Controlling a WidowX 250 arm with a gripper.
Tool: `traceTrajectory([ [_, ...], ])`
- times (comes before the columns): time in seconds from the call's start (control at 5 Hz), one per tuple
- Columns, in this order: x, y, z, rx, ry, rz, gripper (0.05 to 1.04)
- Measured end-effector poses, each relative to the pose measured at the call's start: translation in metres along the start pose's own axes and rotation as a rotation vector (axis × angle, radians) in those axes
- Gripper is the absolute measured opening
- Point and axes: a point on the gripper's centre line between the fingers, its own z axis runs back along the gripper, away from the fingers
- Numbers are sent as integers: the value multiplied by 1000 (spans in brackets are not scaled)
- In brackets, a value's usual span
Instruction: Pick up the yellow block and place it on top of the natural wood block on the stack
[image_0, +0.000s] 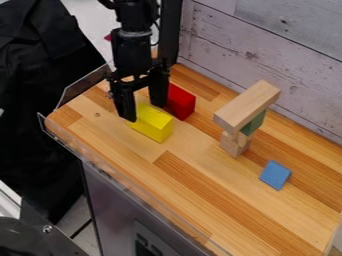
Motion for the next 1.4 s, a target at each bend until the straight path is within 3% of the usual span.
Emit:
traceTrajectory([
  [0.4,5,-13,-9,13,4,4,959],
  [0.6,10,-12,-10,13,-8,1,662],
  [0.8,9,-10,-11,17,1,-12,551],
  [1.0,5,-4,-5,-3,0,-59,551],
  [1.2,-3,-1,35,-86,-55,-204,551],
  [1.4,-9,2,61,-34,-70,-424,550],
])
